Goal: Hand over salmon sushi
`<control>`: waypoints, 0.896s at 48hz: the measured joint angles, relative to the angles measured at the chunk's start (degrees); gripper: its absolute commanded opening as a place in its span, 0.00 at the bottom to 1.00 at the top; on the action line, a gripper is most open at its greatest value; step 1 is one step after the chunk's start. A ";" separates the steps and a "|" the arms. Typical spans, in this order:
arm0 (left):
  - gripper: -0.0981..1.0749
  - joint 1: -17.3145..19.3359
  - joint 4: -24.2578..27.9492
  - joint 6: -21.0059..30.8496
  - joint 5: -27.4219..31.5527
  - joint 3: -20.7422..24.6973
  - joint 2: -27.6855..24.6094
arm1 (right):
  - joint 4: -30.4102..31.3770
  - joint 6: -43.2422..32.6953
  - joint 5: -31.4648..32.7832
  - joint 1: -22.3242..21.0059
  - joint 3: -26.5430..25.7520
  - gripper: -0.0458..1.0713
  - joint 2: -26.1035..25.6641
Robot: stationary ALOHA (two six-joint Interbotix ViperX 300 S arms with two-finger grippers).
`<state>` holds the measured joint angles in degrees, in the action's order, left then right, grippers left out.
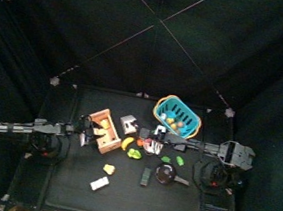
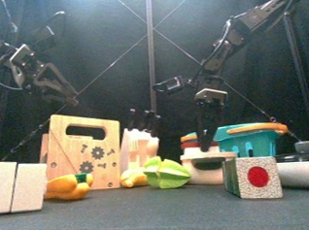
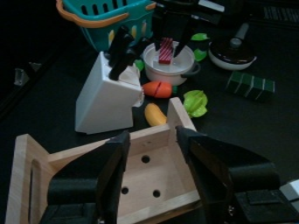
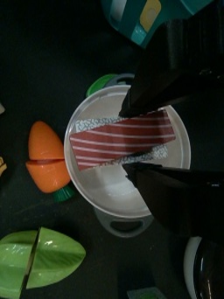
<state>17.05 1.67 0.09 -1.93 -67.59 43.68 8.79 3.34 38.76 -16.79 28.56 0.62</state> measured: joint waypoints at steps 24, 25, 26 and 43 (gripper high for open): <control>0.83 -2.64 1.49 -0.26 -8.09 0.00 -0.18 | 0.09 0.00 -7.12 4.13 -4.75 0.58 -4.13; 0.83 -2.99 1.49 -0.18 -8.44 0.09 -0.26 | 0.18 0.09 -7.73 4.48 -5.10 0.58 -4.04; 0.83 -3.34 1.49 -0.18 -8.70 0.00 -0.26 | 0.09 0.09 -8.17 4.83 -5.45 0.58 -3.87; 0.96 -6.50 1.67 -0.18 -11.78 1.49 -4.66 | 0.18 -0.18 -14.68 7.03 -11.16 0.58 0.44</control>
<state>10.55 3.34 -0.09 -13.71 -66.09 39.02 8.96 3.16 24.08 -9.76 17.40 1.05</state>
